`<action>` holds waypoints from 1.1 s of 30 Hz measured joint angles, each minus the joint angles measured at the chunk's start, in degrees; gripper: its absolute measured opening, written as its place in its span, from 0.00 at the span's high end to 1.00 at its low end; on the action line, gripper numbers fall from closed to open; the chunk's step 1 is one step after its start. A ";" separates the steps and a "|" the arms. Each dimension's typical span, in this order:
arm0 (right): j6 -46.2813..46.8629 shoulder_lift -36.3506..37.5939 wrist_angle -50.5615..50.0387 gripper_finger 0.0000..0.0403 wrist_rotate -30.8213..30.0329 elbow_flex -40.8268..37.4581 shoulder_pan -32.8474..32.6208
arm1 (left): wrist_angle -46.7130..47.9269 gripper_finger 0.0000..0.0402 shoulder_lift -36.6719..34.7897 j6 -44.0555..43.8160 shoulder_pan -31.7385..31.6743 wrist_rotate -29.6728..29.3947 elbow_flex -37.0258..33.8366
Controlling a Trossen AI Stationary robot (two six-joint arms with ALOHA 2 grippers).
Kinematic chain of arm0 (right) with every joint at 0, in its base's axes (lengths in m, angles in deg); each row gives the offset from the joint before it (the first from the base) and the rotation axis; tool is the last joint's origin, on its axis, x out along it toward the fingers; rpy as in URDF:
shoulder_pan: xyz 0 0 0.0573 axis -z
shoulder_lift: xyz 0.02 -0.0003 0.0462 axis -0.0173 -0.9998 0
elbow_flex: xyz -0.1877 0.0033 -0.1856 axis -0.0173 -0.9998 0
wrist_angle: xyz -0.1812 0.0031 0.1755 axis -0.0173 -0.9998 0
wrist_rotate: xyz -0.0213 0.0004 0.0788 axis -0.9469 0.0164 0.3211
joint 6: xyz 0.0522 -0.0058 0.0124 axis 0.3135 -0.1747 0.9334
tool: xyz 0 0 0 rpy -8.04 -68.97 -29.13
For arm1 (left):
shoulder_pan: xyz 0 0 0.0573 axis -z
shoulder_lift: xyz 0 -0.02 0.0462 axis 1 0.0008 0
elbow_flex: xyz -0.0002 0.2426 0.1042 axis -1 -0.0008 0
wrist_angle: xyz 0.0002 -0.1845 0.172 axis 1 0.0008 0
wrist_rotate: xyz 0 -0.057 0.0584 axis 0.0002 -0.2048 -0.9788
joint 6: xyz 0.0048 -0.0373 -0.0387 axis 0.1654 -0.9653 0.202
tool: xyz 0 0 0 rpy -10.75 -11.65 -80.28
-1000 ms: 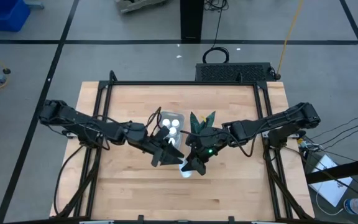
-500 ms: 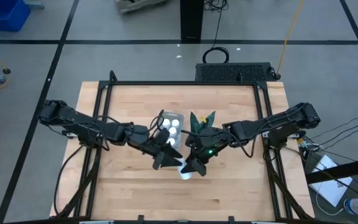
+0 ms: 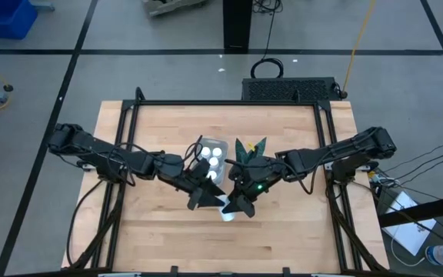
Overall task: Pick and place pill bottles into a basket
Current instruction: Put the white pill bottle into the gray bin
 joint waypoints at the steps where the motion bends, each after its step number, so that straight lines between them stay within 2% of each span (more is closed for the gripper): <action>1: -0.15 0.00 0.00 0.59 -0.20 0.00 0.00 | -0.06 0.27 0.00 -0.11 0.00 0.11 0.00; 9: -0.29 0.00 0.02 0.59 -1.01 0.02 0.02 | -0.73 0.30 0.00 -1.04 0.00 0.99 0.00; 17: -0.27 0.00 1.27 0.59 -1.25 0.00 0.00 | -1.89 0.52 0.00 -0.63 -0.10 0.92 -0.02; 20: -0.10 0.00 1.77 0.59 -1.22 0.00 0.02 | -1.88 0.58 -0.03 0.07 -0.11 1.16 -0.02; 27: -0.52 0.00 2.07 0.57 -1.45 0.00 0.00 | -1.79 0.58 -0.09 -0.86 -0.34 1.61 -0.02; 33: -0.57 0.07 1.99 0.46 -3.26 0.02 -0.59 | 2.16 0.58 -3.19 -0.34 -1.04 1.15 -0.04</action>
